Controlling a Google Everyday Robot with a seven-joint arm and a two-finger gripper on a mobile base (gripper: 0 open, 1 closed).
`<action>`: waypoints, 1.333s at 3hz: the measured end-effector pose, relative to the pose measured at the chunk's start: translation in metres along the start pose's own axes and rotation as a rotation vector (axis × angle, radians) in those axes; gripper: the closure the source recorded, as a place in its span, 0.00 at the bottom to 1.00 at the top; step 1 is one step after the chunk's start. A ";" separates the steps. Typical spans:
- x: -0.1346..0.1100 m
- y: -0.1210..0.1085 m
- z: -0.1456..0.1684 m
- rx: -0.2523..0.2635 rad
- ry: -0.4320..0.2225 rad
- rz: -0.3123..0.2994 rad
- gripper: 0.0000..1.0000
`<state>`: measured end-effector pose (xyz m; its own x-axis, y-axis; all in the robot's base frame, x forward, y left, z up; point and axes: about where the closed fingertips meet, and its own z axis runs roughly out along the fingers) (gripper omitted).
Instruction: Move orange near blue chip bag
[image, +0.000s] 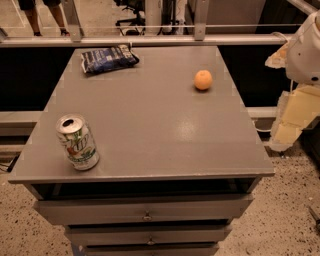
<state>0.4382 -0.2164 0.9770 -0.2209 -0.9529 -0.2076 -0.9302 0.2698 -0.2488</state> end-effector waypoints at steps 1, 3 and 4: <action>0.000 0.000 0.000 0.000 0.000 0.000 0.00; -0.009 -0.063 0.056 0.077 -0.131 0.047 0.00; -0.019 -0.110 0.096 0.093 -0.246 0.103 0.00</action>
Offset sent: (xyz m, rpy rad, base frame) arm 0.0492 -0.0035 -0.0374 0.0479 -0.0815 -0.0488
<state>0.5725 -0.2142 0.9177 -0.2248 -0.8605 -0.4572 -0.8732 0.3861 -0.2974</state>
